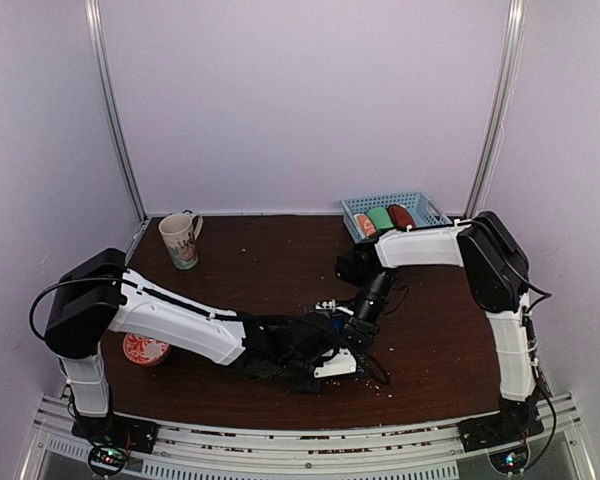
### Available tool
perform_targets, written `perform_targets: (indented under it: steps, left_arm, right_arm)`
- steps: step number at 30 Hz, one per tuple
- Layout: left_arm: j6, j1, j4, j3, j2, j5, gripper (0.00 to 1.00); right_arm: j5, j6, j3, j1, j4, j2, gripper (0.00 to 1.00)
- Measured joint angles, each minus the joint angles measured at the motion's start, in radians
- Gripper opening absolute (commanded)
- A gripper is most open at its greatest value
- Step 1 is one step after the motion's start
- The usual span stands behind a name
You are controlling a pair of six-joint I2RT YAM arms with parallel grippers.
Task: Roll the towels
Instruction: Roll the towel at the center of the board.
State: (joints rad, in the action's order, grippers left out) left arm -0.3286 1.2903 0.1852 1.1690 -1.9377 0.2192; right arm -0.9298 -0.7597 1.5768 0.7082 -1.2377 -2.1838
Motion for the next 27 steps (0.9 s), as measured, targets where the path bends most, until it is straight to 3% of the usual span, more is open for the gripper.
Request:
perform_targets:
  steps: [4,8,11,17,27]
  left_arm:
    - [0.013,0.000,0.009,0.005,0.000,-0.012,0.13]
    - [0.026,-0.001,0.029,0.018,0.000,-0.036,0.13]
    - [0.039,0.000,0.050,0.029,0.000,-0.056,0.13]
    - [0.078,0.002,0.121,0.075,-0.002,-0.088,0.13]
    - [0.146,-0.005,0.190,0.127,-0.003,-0.182,0.10]
  right_arm:
    - [0.002,-0.032,0.091,-0.017,-0.059,0.002,0.40]
    - [0.002,-0.021,0.157,-0.041,-0.070,-0.004,0.21]
    - [0.032,0.072,0.165,-0.048,-0.002,-0.026,0.14]
    - [0.188,0.240,0.130,-0.048,0.162,-0.080,0.11]
    - [0.251,0.341,0.127,-0.036,0.189,-0.071,0.10]
